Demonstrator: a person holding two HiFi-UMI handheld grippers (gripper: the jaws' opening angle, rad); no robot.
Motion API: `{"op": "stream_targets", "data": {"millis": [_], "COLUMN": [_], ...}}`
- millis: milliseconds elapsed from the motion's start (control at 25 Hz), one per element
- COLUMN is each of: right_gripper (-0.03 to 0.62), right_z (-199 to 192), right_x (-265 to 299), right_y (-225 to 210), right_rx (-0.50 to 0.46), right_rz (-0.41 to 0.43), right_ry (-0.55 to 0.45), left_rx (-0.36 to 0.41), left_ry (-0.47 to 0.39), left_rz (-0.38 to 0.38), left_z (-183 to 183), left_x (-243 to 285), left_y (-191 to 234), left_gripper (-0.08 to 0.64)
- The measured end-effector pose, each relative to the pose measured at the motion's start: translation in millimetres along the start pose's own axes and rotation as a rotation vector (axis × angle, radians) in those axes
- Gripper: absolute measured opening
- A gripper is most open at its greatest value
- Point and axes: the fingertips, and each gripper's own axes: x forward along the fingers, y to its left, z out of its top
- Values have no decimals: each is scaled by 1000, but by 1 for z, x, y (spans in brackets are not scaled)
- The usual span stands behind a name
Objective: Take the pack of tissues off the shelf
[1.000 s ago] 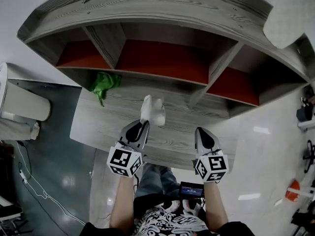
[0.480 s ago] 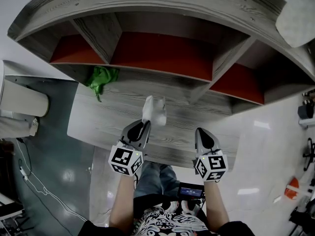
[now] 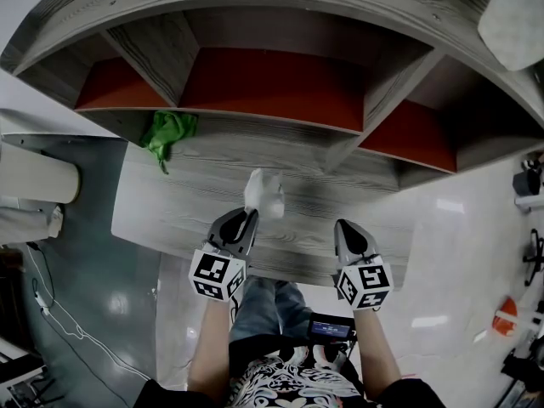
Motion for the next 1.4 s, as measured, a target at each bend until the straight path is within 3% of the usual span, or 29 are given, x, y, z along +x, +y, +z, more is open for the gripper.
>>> {"op": "stream_targets", "data": {"millis": [320, 1400], "right_gripper": [4, 3], "right_z": [-11, -31], "right_x": [6, 8], "right_y": [5, -1], "right_rx": [-76, -56], "right_rz": [35, 8], "right_ry": [42, 66], "left_rx": [-8, 31], "left_ry": [32, 113], "left_rz": [-10, -1], "left_z": [-24, -72], "left_x": [6, 26], "left_y": [2, 6], "left_gripper": [37, 37]}}
